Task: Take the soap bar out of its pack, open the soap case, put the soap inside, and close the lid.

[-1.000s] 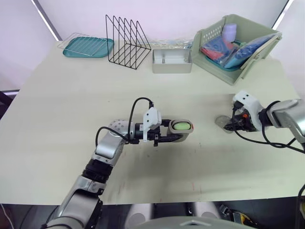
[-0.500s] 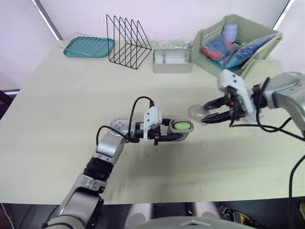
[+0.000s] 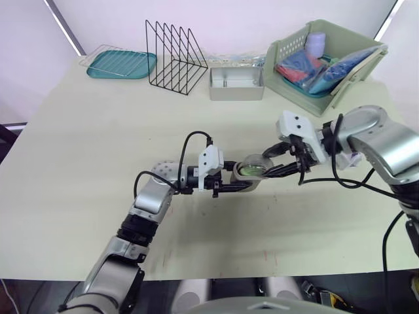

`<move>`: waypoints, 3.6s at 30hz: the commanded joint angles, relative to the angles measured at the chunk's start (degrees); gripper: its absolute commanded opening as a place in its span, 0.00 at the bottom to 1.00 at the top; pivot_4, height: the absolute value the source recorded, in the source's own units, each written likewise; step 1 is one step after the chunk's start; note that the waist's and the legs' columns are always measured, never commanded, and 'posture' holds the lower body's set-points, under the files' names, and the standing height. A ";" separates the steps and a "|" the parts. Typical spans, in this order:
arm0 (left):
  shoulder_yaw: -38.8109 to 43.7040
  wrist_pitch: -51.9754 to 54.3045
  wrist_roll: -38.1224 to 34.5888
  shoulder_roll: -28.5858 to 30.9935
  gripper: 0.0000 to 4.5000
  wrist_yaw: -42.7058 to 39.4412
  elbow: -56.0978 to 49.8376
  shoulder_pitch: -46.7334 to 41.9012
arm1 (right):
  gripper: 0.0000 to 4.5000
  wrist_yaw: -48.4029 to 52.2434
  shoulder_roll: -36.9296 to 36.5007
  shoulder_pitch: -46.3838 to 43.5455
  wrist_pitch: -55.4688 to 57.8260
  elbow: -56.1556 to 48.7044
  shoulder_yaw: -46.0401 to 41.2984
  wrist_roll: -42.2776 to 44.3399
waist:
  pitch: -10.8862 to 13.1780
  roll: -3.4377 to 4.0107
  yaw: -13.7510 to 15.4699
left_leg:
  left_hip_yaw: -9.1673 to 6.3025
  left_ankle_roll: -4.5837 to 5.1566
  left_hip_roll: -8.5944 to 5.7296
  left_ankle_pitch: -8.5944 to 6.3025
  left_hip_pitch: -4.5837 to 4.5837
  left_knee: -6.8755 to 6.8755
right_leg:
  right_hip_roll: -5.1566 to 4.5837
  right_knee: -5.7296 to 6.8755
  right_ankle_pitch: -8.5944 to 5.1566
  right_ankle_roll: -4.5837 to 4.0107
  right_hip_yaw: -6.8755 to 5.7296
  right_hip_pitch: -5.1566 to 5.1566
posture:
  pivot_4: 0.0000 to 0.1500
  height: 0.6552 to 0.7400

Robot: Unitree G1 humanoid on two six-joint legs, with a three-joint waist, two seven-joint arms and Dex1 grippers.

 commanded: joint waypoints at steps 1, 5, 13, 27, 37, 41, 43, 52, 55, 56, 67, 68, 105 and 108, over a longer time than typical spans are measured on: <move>0.50 -1.21 -0.09 0.02 0.42 0.15 -1.10 -0.05 | 0.41 0.35 1.24 -1.08 -0.87 -0.16 0.16 -0.72 | 0.00 0.00 -0.04 | 0.00 0.00 0.00 0.00 0.01 0.00 | 0.00 0.00 0.00 0.00 0.00 0.00 | 1.00 1.00; 0.47 -1.25 0.00 0.02 0.42 0.25 -1.17 -0.02 | 0.41 0.79 2.43 -0.92 -1.04 -0.36 0.97 -1.35 | -0.01 0.00 -0.08 | 0.00 0.00 0.01 0.00 0.02 0.00 | 0.01 0.01 0.00 0.00 0.00 0.00 | 1.00 1.00; 0.41 -1.45 0.24 -0.14 0.42 0.45 -1.08 -0.17 | 0.41 1.73 4.59 -1.09 -1.88 2.03 2.82 -3.75 | -0.02 0.01 -0.13 | 0.00 0.00 0.00 0.00 0.05 0.00 | 0.01 0.02 0.00 0.00 0.00 0.01 | 1.00 1.00; 0.43 -2.56 0.59 -0.33 0.42 1.03 -2.18 0.04 | 0.41 1.67 6.67 -1.68 0.69 5.72 8.67 -9.09 | -0.19 0.02 -0.69 | -0.04 0.00 0.02 0.00 0.21 0.00 | 0.04 0.04 0.00 -0.01 -0.04 0.14 | 1.00 1.00; 0.45 -3.32 0.81 -0.48 0.42 1.15 -2.81 0.43 | 0.41 3.41 5.71 -2.77 3.09 7.39 13.02 -12.14 | -0.76 0.01 -1.14 | -0.29 0.01 0.01 -0.01 0.26 -0.01 | 0.03 0.03 0.00 -0.01 -0.08 0.22 | 1.00 1.00; 0.36 -4.72 1.35 -0.49 0.42 1.14 -2.98 0.51 | 0.41 3.03 7.12 -3.26 4.07 8.56 13.86 -12.59 | -0.92 0.01 -1.17 | -0.41 0.01 -0.01 -0.01 0.26 -0.01 | 0.04 0.03 0.00 -0.01 -0.08 0.23 | 1.00 1.00; 0.26 -5.61 1.65 -0.58 0.42 1.17 -3.16 0.63 | 0.41 3.04 7.68 -3.67 4.09 9.64 14.21 -12.96 | -1.13 0.02 -1.35 | -0.41 0.01 0.00 -0.01 0.30 -0.04 | 0.04 0.03 0.00 -0.01 -0.08 0.24 | 1.00 1.00; 0.19 -5.87 2.11 -0.72 0.42 1.53 -3.48 1.26 | 0.41 3.44 9.13 -5.36 1.42 13.47 15.15 -14.74 | -1.18 0.02 -1.54 | -0.38 0.02 0.02 -0.02 1.21 -0.33 | 0.12 -0.18 -0.02 -0.01 -0.10 1.10 | 1.00 1.00; 0.61 -4.83 1.48 -0.85 0.42 1.80 -3.37 1.36 | 0.41 3.19 9.69 -5.05 1.33 12.04 14.97 -14.66 | -1.19 0.02 -1.57 | -0.40 0.02 0.04 -0.02 1.21 -0.32 | 0.12 -0.16 -0.02 -0.01 -0.10 1.09 | 1.00 1.00; 0.78 -4.67 1.30 -0.87 0.42 1.83 -3.16 1.30 | 0.41 3.19 9.79 -4.99 1.31 11.67 14.84 -14.61 | -1.19 0.02 -1.57 | -0.40 0.02 0.04 -0.02 1.21 -0.32 | 0.12 -0.16 -0.02 -0.01 -0.10 1.09 | 1.00 1.00; 3.65 -5.82 -1.32 -1.86 0.42 0.40 0.22 0.57 | 0.41 3.95 8.72 -7.37 0.92 6.51 7.87 -12.48 | -1.15 0.04 -1.46 | -0.45 0.02 0.04 -0.03 1.13 -0.32 | 0.11 -0.17 -0.02 -0.01 -0.13 1.06 | 1.00 1.00; 3.90 -6.36 -1.52 -2.18 0.42 0.22 0.34 0.70 | 0.41 4.24 8.31 -7.87 1.72 5.73 7.42 -12.08 | -1.12 0.05 -1.40 | -0.47 0.01 0.04 -0.03 1.10 -0.31 | 0.10 -0.18 -0.02 -0.01 -0.14 1.05 | 1.00 1.00; 2.87 -14.81 -1.25 -6.37 0.42 0.75 0.41 5.39 | 0.41 4.00 7.44 -10.11 4.01 4.05 12.12 -13.42 | -0.91 0.12 -1.38 | -0.54 0.00 -0.20 -0.01 0.08 -0.15 | -0.06 -0.01 0.00 -0.02 -0.16 0.01 | 1.00 1.00; 2.76 -14.83 -1.17 -6.30 0.42 0.85 0.12 5.54 | 0.41 4.13 7.31 -10.40 3.12 4.37 11.86 -13.56 | -0.91 0.12 -1.39 | -0.54 0.00 -0.20 -0.01 0.08 -0.15 | -0.06 -0.01 0.00 -0.02 -0.16 0.01 | 1.00 1.00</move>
